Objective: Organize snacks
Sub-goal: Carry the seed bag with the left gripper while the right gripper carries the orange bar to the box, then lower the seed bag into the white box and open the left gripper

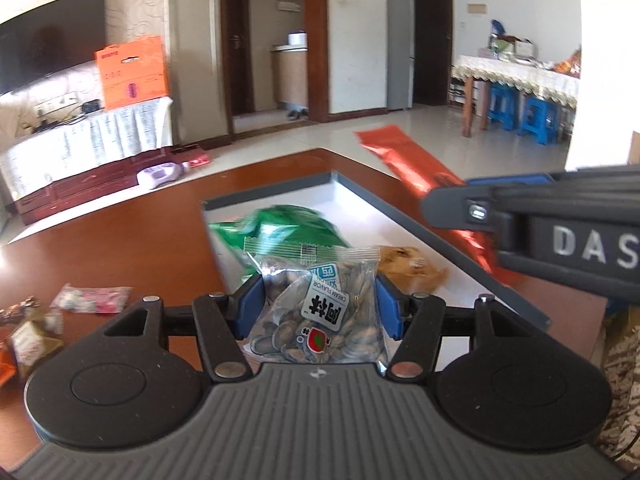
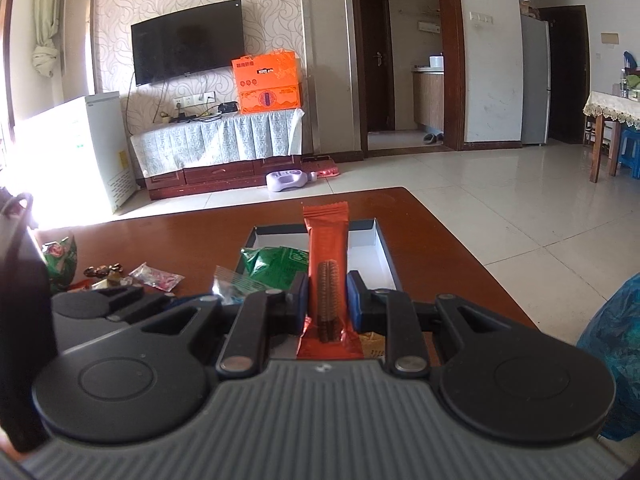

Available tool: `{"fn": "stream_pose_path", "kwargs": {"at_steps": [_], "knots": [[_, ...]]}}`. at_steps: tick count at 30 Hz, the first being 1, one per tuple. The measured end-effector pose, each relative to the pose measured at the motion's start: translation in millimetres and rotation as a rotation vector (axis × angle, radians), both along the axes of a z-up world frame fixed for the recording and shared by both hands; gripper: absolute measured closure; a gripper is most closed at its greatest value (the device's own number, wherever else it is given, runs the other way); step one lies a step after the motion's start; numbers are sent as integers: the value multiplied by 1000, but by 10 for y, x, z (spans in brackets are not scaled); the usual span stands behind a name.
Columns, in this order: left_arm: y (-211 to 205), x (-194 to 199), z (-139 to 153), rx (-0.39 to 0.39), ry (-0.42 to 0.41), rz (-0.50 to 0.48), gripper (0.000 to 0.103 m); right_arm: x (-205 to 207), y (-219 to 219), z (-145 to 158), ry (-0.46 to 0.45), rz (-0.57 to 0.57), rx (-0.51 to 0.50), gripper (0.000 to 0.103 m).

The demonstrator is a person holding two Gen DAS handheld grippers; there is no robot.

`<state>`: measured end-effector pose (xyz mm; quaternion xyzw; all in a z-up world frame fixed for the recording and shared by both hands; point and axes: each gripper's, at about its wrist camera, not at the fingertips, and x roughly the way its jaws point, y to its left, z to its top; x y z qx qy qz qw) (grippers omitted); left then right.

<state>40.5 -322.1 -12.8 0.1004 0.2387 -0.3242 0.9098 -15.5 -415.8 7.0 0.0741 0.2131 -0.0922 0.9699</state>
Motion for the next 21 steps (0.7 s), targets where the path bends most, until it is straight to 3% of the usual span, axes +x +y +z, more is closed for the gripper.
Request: {"fn": "stream_pose_path", "kwargs": {"at_steps": [11,21], "knots": [[-295,71,-269,21,74,-41,38,23,-153,-81,31,-22,9,79],[-323,131,-386,65,65,10,37,46,-158,-122,53,-3,11,79]]}}
